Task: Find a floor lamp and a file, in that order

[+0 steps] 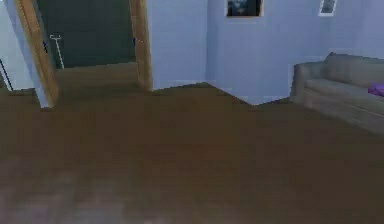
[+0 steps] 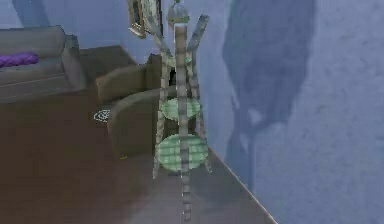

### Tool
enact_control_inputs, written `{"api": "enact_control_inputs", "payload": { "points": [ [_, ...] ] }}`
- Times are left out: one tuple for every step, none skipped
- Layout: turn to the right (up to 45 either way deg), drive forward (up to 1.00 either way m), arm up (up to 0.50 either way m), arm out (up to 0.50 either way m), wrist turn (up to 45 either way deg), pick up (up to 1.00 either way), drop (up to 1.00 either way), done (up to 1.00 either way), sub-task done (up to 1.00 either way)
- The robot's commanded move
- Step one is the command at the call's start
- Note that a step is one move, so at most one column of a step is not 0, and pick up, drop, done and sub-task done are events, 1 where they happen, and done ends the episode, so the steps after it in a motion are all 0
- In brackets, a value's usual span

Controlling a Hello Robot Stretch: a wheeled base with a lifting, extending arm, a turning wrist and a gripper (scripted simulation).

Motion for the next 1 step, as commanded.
{"api": "enact_control_inputs", "payload": {
  "points": [
    [-45.0,0.0,0.0,0.0,0.0,0.0,0.0,0.0,0.0]
  ]
}}
